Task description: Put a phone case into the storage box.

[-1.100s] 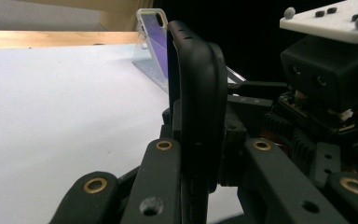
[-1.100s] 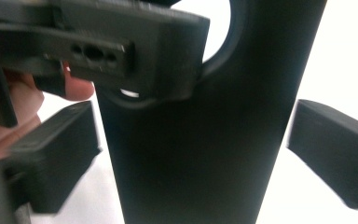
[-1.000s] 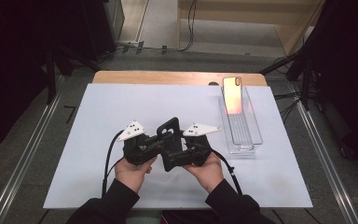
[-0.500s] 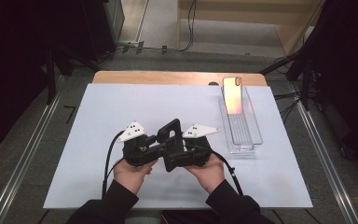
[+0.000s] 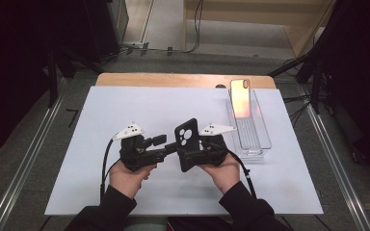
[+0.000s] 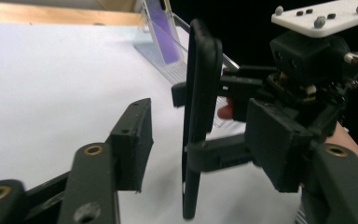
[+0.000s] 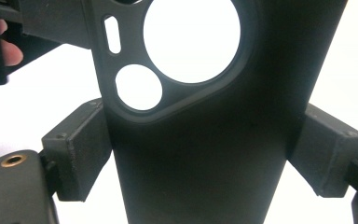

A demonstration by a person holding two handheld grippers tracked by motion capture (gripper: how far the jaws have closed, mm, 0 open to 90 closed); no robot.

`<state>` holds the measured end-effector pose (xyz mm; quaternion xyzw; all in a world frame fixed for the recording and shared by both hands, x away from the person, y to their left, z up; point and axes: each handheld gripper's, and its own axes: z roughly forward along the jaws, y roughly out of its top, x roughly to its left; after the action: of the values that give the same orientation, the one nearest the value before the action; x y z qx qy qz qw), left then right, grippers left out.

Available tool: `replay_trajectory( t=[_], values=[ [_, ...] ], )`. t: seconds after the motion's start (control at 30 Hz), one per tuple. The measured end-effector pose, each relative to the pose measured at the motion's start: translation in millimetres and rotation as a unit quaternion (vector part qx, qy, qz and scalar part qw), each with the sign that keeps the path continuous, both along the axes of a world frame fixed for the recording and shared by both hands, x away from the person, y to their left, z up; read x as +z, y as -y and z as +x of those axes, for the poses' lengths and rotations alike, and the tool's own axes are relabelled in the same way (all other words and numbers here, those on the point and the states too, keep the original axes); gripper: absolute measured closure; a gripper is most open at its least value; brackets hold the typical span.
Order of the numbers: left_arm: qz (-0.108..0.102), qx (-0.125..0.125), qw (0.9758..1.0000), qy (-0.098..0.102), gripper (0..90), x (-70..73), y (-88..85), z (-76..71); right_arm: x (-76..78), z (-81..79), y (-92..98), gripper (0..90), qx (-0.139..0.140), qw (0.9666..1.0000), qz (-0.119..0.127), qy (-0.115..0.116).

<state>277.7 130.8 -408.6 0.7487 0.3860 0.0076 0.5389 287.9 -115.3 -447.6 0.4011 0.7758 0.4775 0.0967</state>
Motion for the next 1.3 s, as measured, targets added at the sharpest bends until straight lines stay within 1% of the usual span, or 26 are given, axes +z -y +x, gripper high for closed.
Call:
replay_trajectory(
  t=[0.07, 0.1, 0.17, 0.2, 0.23, 0.27, 0.33, 0.4, 0.5, 0.57, 0.67, 0.7, 0.8, 0.93, 1.0, 1.03, 1.07, 1.13, 1.3],
  values=[
    [0.002, -0.009, 0.9999, -0.006, 38.3, -1.4, -2.6, 2.4, 0.7, 1.5, 4.9, 12.4, -0.004, 1.0, -0.001, 0.0],
    [0.002, -0.017, 0.9998, -0.013, 37.0, -2.3, -3.8, 3.9, 1.0, 2.1, 7.2, 12.4, -0.006, 1.0, 0.001, 0.0],
    [0.002, -0.021, 0.9996, -0.02, 36.7, -3.8, -6.3, 6.0, 2.3, 3.1, 11.9, 12.4, -0.011, 0.9999, 0.002, -0.001],
    [-0.001, -0.026, 0.9994, -0.025, 36.7, -4.6, -7.4, 7.4, 2.8, 3.7, 14.1, 12.4, -0.012, 0.9999, 0.005, -0.002],
    [-0.008, -0.035, 0.9989, -0.03, 35.8, -6.1, -8.4, 9.3, 3.5, 4.1, 16.4, 12.4, -0.013, 0.9999, 0.005, -0.001],
    [-0.015, -0.048, 0.998, -0.038, 34.1, -8.3, -9.2, 11.1, 4.1, 4.4, 18.4, 12.4, -0.014, 0.9999, 0.006, -0.001],
    [-0.003, -0.057, 0.9971, -0.05, 33.9, -12.5, -8.8, 13.5, 5.1, 4.9, 21.8, 12.4, -0.015, 0.9999, 0.006, -0.003],
    [0.014, -0.069, 0.996, -0.055, 33.9, -15.7, -7.9, 15.0, 6.1, 5.1, 24.5, 12.4, -0.014, 0.9999, 0.006, -0.004],
    [0.027, -0.086, 0.9941, -0.061, 33.0, -18.8, -6.4, 16.3, 8.3, 5.1, 27.7, 12.5, -0.011, 0.9999, 0.007, -0.005],
    [0.039, -0.102, 0.9918, -0.066, 31.0, -21.1, -6.0, 17.1, 9.2, 5.4, 30.2, 12.4, -0.009, 0.9999, 0.012, -0.007],
    [0.058, -0.117, 0.9895, -0.063, 31.0, -24.4, -6.0, 16.2, 10.4, 6.1, 34.0, 12.4, 0.002, 0.9998, 0.015, -0.013],
    [0.061, -0.119, 0.9891, -0.061, 31.0, -25.0, -6.3, 15.5, 10.8, 6.5, 34.9, 12.4, 0.008, 0.9997, 0.014, -0.017],
    [0.068, -0.135, 0.9866, -0.062, 31.0, -26.5, -7.9, 14.3, 11.7, 6.4, 36.6, 12.4, 0.015, 0.9997, 0.009, -0.018],
    [0.09, -0.143, 0.984, -0.059, 31.0, -29.5, -10.3, 11.3, 12.9, 7.3, 39.3, 12.4, 0.026, 0.9994, 0.006, -0.022],
    [0.099, -0.151, 0.9817, -0.062, 31.0, -31.1, -12.2, 10.5, 14.3, 7.5, 40.6, 12.4, 0.031, 0.9993, 0.005, -0.022],
    [0.104, -0.152, 0.9809, -0.061, 31.0, -31.9, -12.7, 9.3, 15.2, 7.6, 41.4, 12.4, 0.032, 0.9993, 0.004, -0.021],
    [0.112, -0.156, 0.9797, -0.059, 31.0, -32.7, -13.8, 8.8, 16.1, 7.7, 42.1, 12.4, 0.033, 0.9992, 0.005, -0.022],
    [0.118, -0.157, 0.9788, -0.059, 31.0, -33.8, -16.1, 7.3, 18.1, 8.2, 43.7, 12.4, 0.036, 0.9991, 0.005, -0.023],
    [0.121, -0.157, 0.9784, -0.057, 30.9, -36.9, -24.1, 5.7, 22.5, 8.7, 48.7, 12.4, 0.039, 0.999, 0.005, -0.023]
  ],
)
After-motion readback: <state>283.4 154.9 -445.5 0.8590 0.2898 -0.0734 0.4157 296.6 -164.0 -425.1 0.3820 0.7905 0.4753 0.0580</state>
